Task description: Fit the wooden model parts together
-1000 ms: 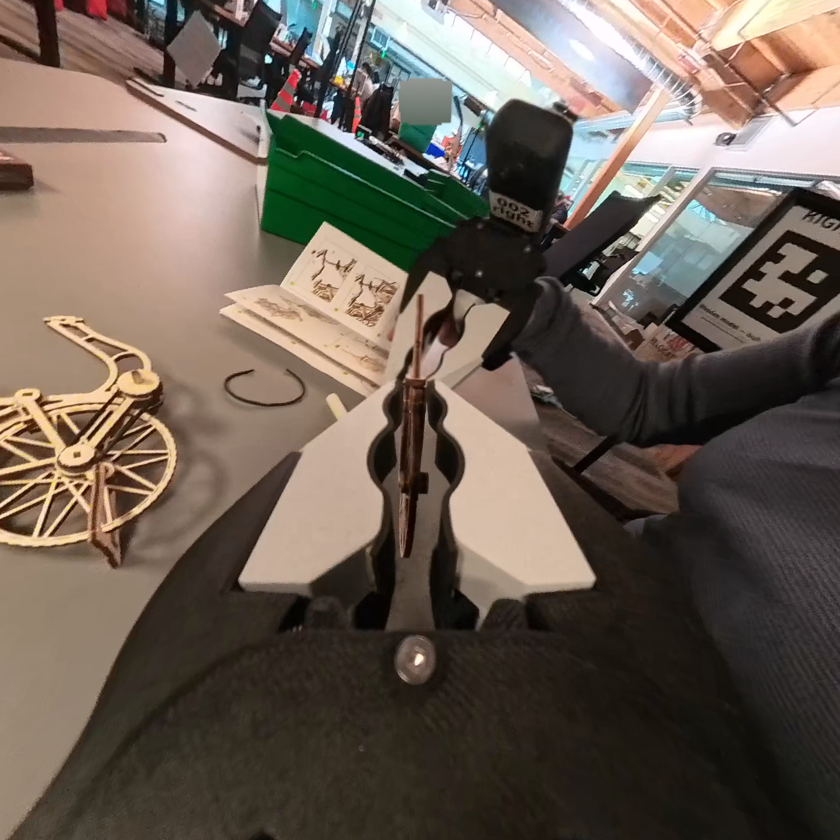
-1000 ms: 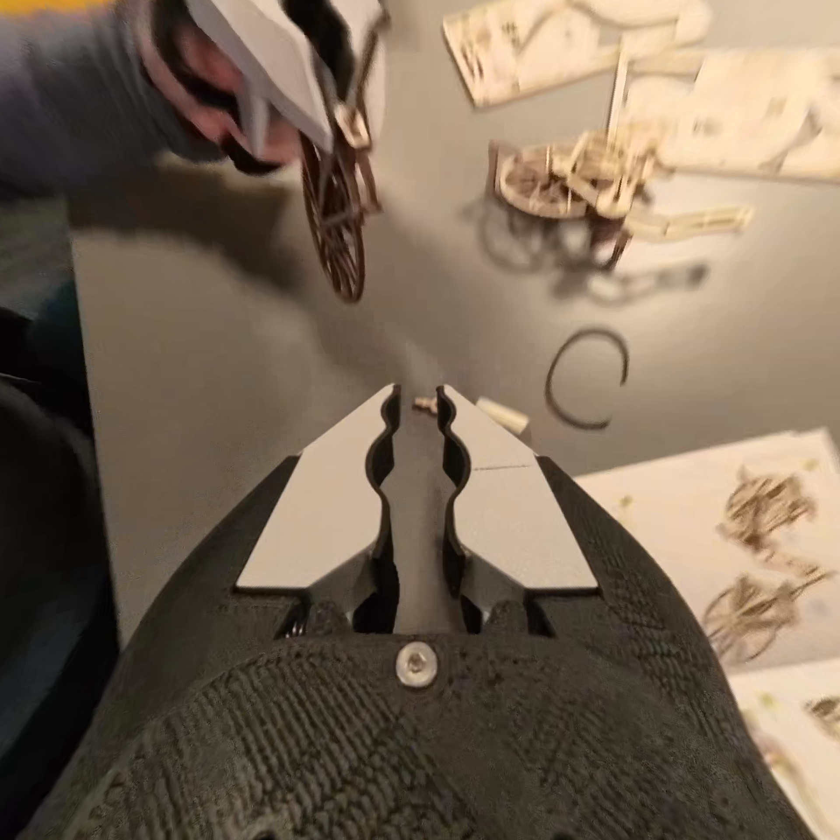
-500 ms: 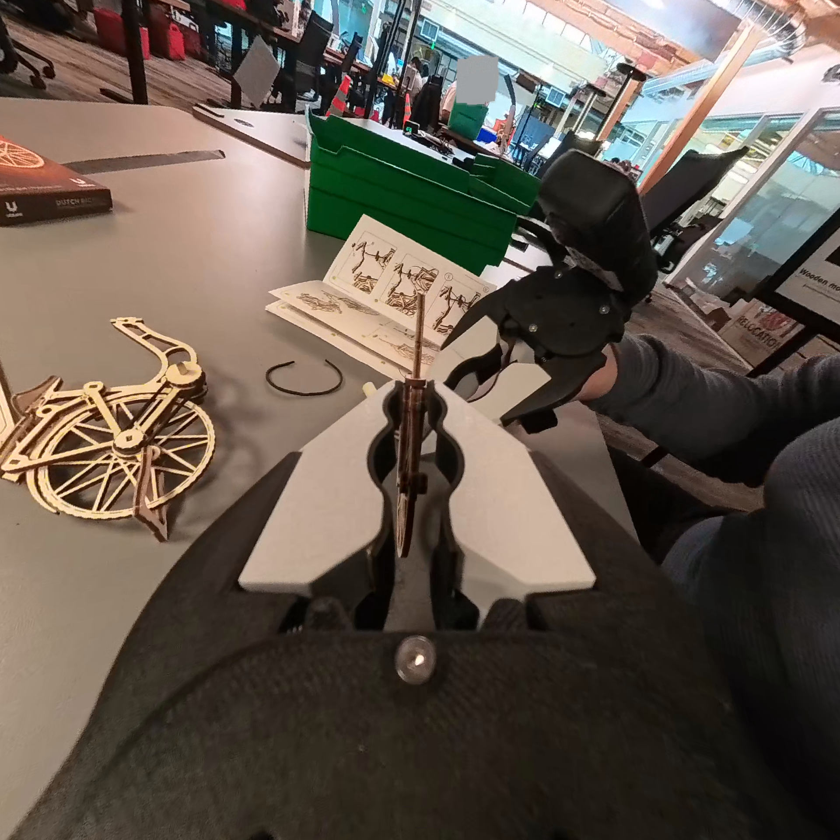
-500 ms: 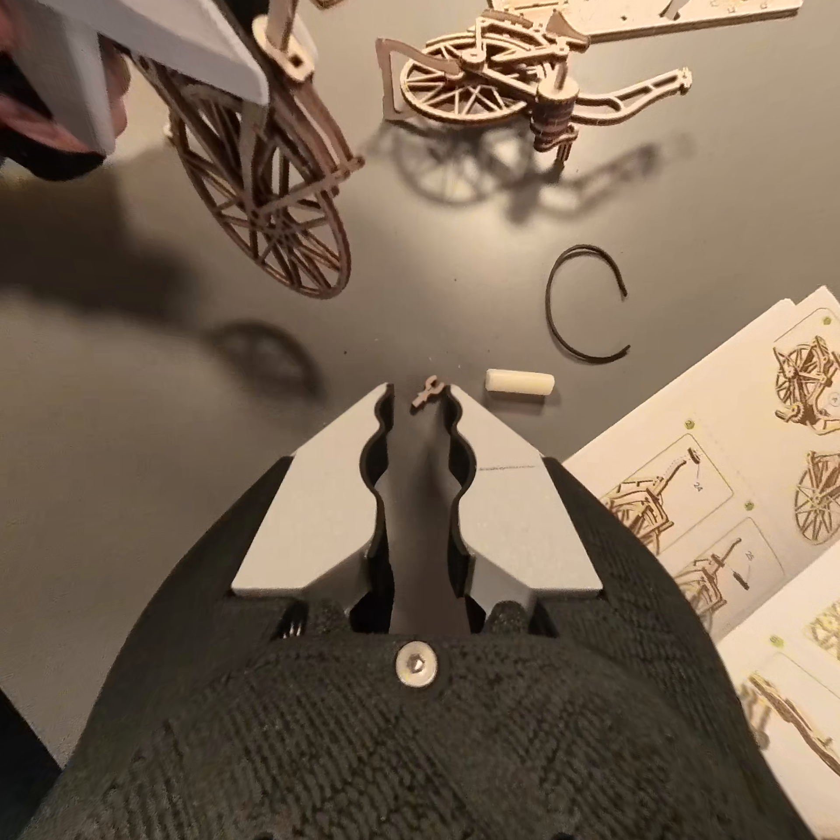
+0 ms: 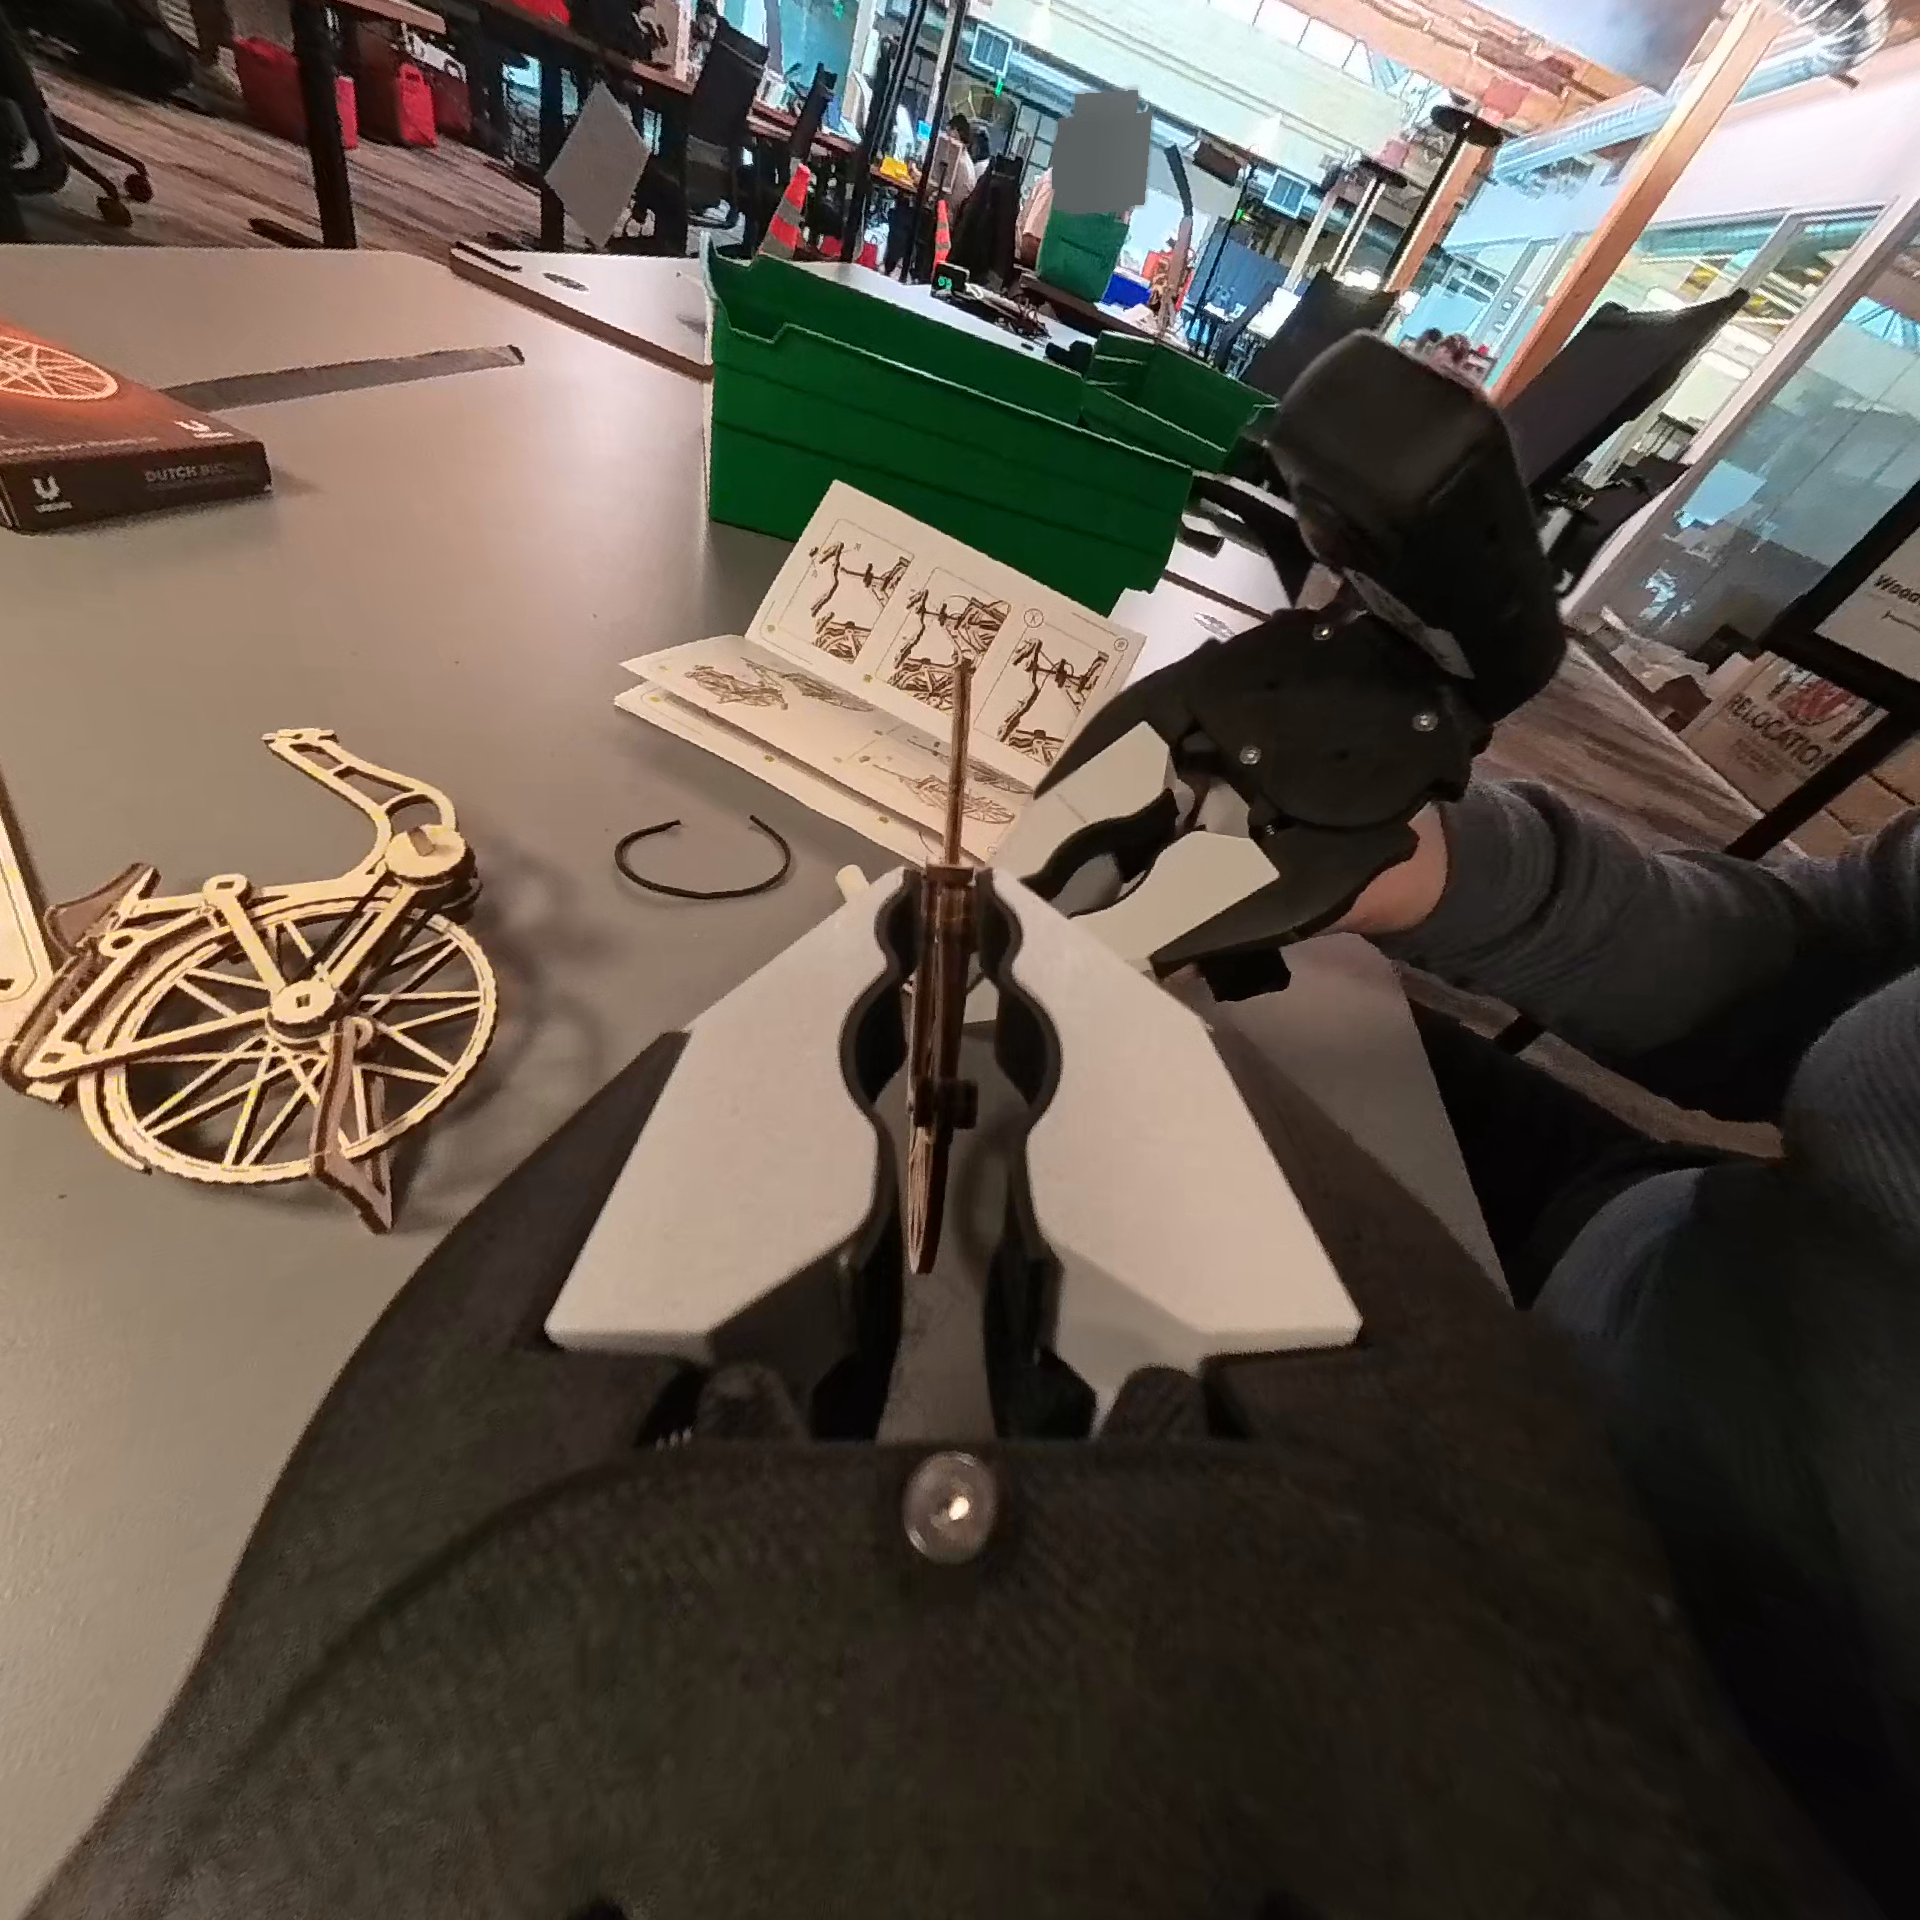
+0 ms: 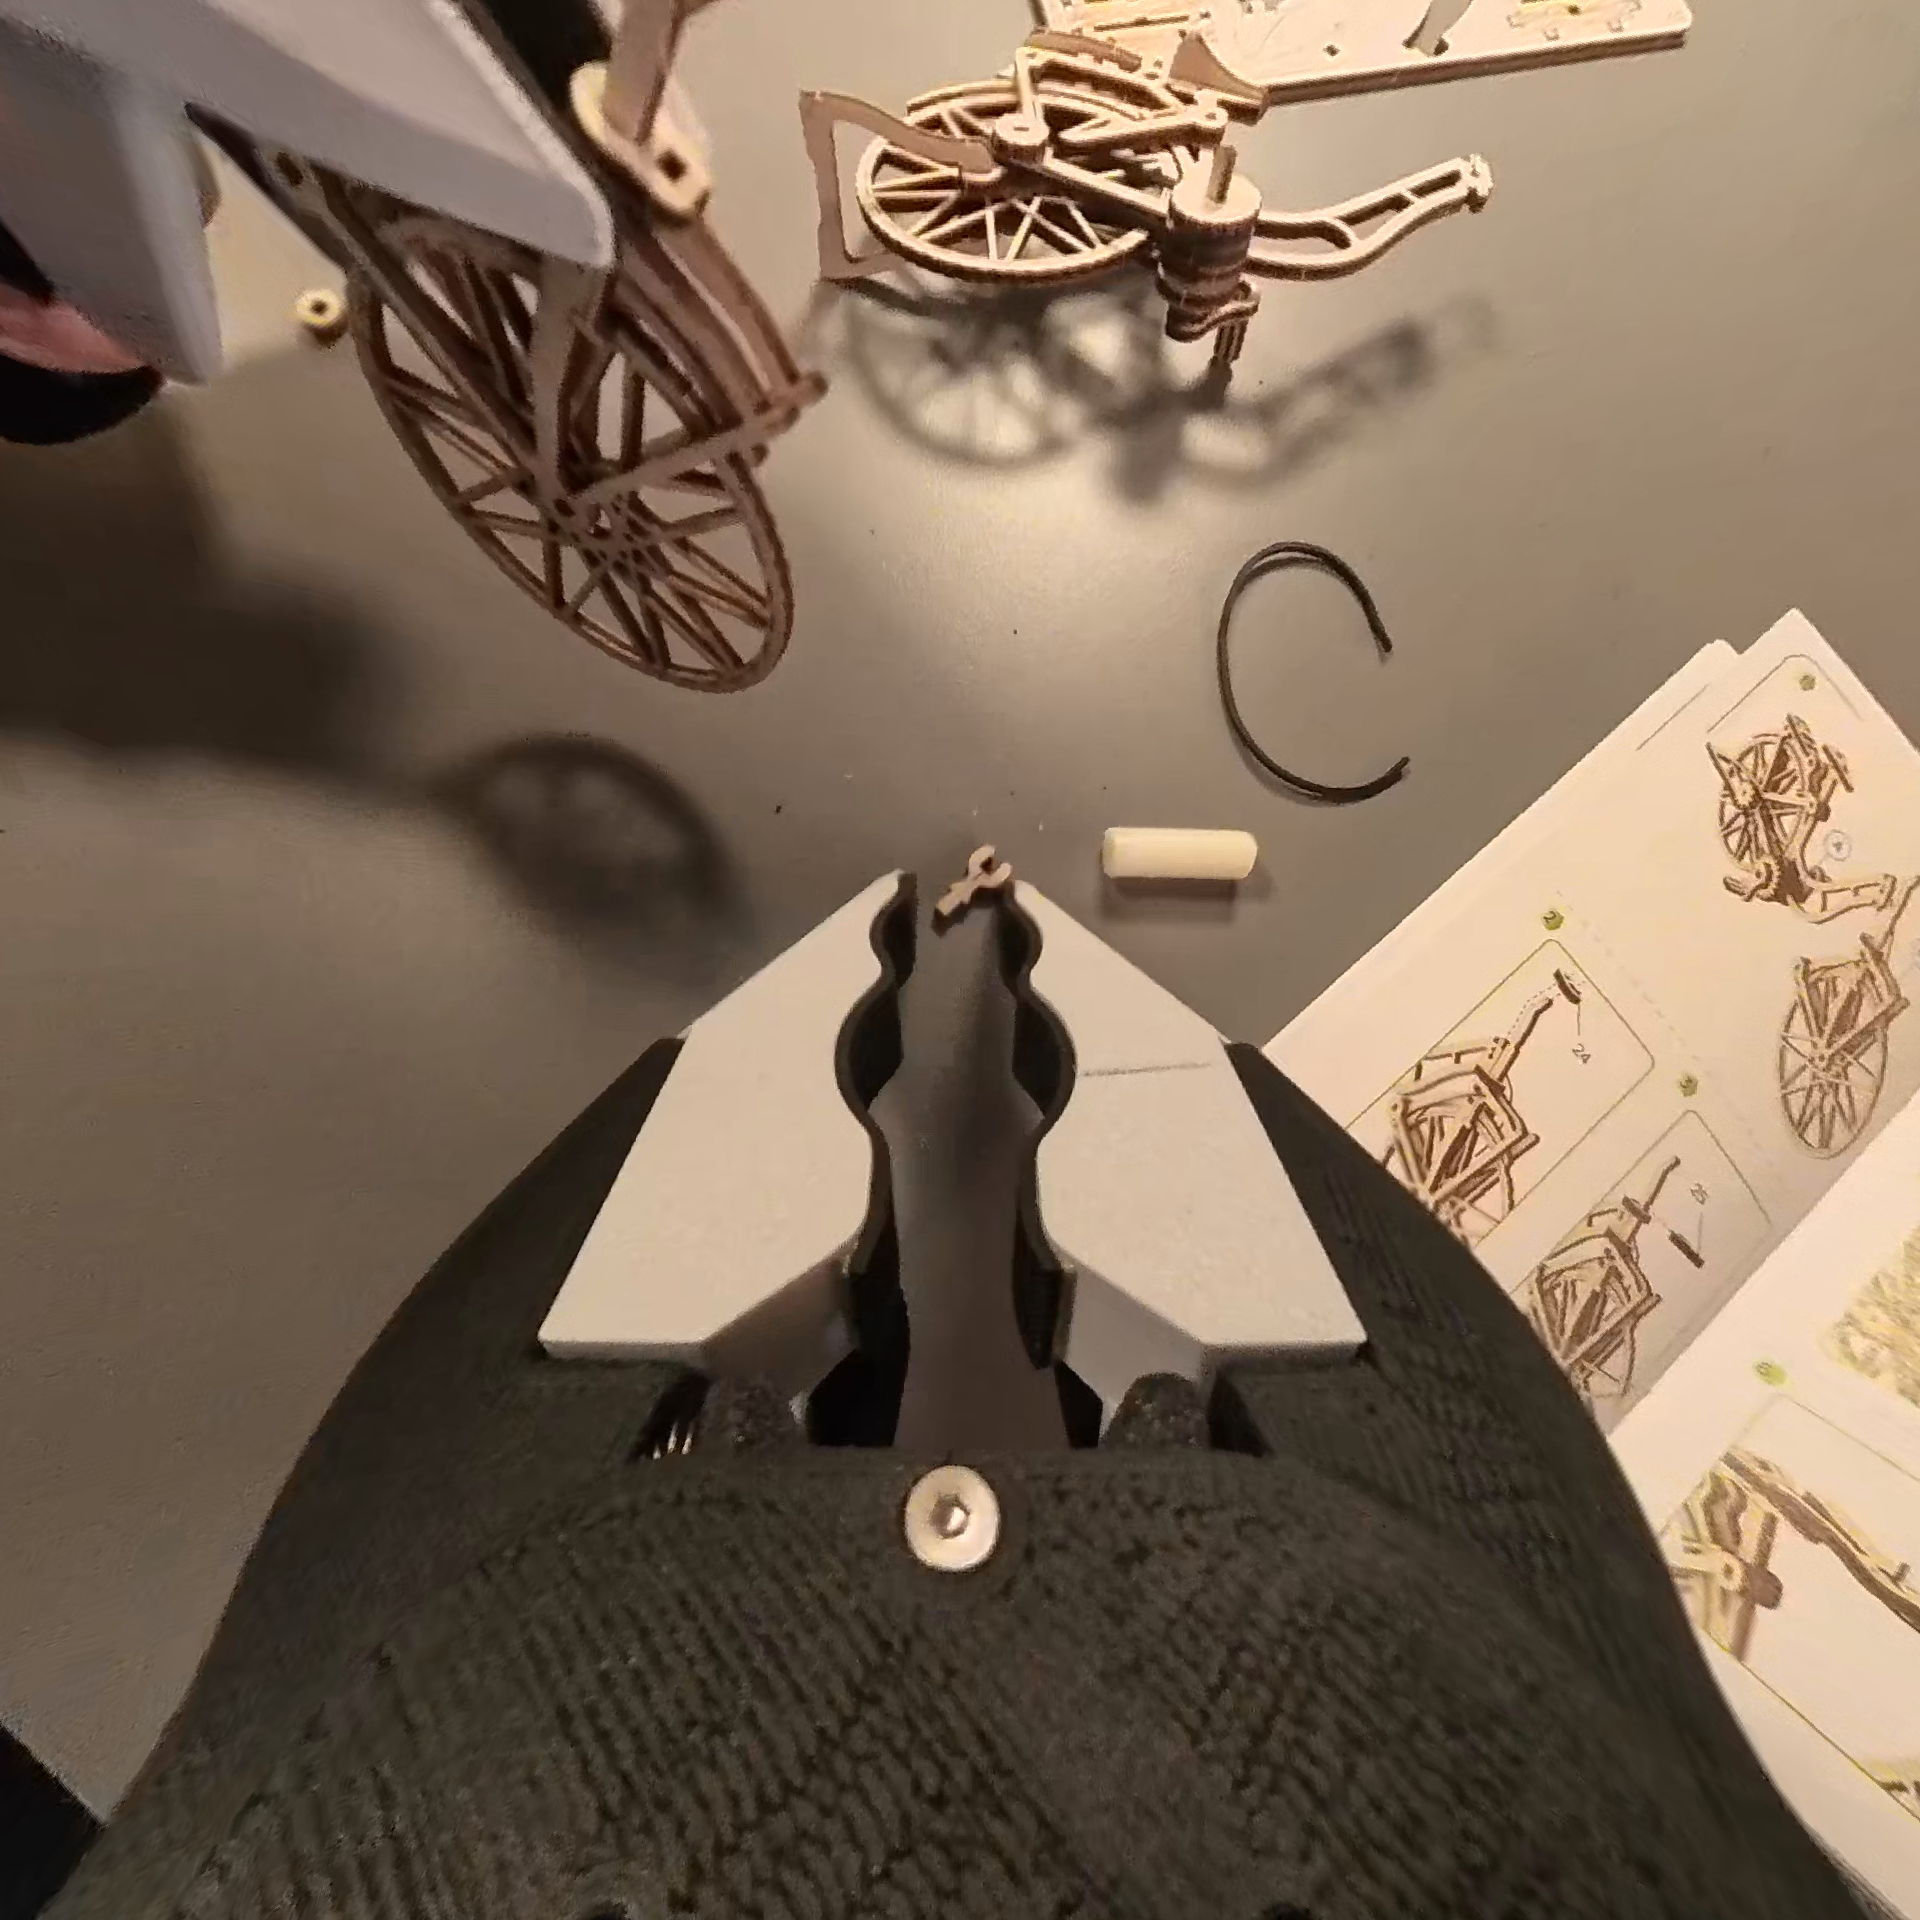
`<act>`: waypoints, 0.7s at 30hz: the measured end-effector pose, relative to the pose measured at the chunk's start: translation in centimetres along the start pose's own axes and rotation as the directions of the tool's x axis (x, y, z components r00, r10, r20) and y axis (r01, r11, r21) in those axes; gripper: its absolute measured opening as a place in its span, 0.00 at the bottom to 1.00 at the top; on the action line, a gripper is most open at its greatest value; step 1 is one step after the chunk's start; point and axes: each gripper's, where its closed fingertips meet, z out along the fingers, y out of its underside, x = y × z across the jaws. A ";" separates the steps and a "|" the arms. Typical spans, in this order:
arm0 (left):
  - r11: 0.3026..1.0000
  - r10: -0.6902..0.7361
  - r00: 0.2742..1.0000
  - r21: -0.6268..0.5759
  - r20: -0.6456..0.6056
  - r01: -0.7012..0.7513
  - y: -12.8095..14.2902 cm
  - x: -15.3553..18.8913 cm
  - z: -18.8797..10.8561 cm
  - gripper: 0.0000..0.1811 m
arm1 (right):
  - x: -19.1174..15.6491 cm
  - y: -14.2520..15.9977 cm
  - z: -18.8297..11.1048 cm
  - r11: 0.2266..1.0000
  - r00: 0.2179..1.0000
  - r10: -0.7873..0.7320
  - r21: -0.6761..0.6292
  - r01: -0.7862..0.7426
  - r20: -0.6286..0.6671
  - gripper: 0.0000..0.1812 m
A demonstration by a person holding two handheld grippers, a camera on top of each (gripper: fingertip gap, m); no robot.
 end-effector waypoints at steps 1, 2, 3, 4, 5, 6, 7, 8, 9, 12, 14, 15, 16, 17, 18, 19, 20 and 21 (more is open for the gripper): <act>1.000 0.006 1.000 -0.004 0.001 -0.006 0.1 0.1 0.0 0.05 | 0.0 -0.1 0.1 1.000 1.000 0.010 0.002 -0.010 0.001 0.07; 1.000 0.013 1.000 -0.009 0.004 -0.013 0.1 0.1 0.1 0.05 | 0.0 -0.1 0.1 1.000 1.000 0.016 0.004 -0.016 0.000 0.07; 1.000 0.020 1.000 -0.013 0.008 -0.020 0.2 0.0 0.1 0.05 | 0.0 -0.1 0.1 1.000 1.000 0.016 0.005 -0.016 -0.002 0.07; 1.000 0.025 1.000 -0.016 0.010 -0.025 0.2 0.0 0.1 0.05 | 0.0 -0.1 0.1 1.000 1.000 0.015 0.006 -0.015 -0.005 0.07; 0.999 0.026 1.000 -0.019 0.009 -0.026 0.3 0.0 0.2 0.05 | 0.1 -0.1 0.1 1.000 1.000 0.011 0.008 -0.011 -0.014 0.04; 0.999 0.026 1.000 -0.019 0.007 -0.026 0.3 0.1 0.2 0.05 | 0.2 -0.1 0.1 1.000 1.000 0.001 0.008 0.000 -0.028 0.02; 0.999 0.027 1.000 -0.020 0.008 -0.027 0.3 0.0 0.2 0.05 | 0.3 -0.1 0.1 1.000 0.999 -0.013 0.007 0.013 -0.042 0.00; 0.999 0.028 1.000 -0.023 0.008 -0.028 0.3 0.0 0.2 0.05 | 0.3 -0.1 0.2 1.000 0.999 -0.019 0.006 0.019 -0.047 0.00; 0.999 0.030 1.000 -0.027 0.008 -0.030 0.4 0.0 0.1 0.05 | 0.3 -0.2 0.1 1.000 0.999 -0.023 0.007 0.023 -0.045 0.00; 0.998 0.045 0.999 -0.053 -0.008 -0.046 0.7 0.0 0.1 0.05 | 0.2 -0.4 0.2 0.992 0.993 -0.115 0.041 0.115 -0.007 0.00; 0.994 0.073 0.997 -0.078 -0.034 -0.076 1.0 0.3 0.1 0.05 | -0.9 -2.1 -0.2 0.959 0.974 -0.215 0.204 0.196 0.076 0.00; 0.992 0.091 0.994 -0.085 -0.056 -0.096 1.1 0.6 0.0 0.05 | -1.3 -3.2 -0.7 0.935 0.964 -0.238 0.298 0.194 0.117 0.00; 0.989 0.109 0.991 -0.090 -0.072 -0.115 1.2 0.8 0.0 0.05 | -1.5 -4.0 -1.3 0.911 0.954 -0.259 0.367 0.188 0.155 0.00; 0.986 0.125 0.988 -0.098 -0.091 -0.134 1.3 1.1 -0.1 0.05 | -1.9 -4.9 -2.1 0.876 0.936 -0.297 0.445 0.187 0.190 0.00; 0.984 0.136 0.985 -0.105 -0.103 -0.146 1.5 1.2 -0.1 0.05 | -2.4 -5.6 -2.8 0.840 0.912 -0.339 0.511 0.183 0.231 0.00; 0.982 0.144 0.983 -0.102 -0.117 -0.156 1.4 1.5 -0.1 0.05 | -2.7 -5.8 -3.1 0.825 0.890 -0.369 0.536 0.181 0.267 0.00; 0.983 0.144 0.981 -0.094 -0.132 -0.157 1.3 1.8 -0.2 0.05 | -3.0 -5.9 -3.3 0.812 0.867 -0.401 0.553 0.187 0.297 0.00; 0.984 0.144 0.979 -0.087 -0.143 -0.157 1.1 1.9 -0.3 0.05 | -3.1 -6.0 -3.5 0.799 0.850 -0.421 0.573 0.182 0.317 0.00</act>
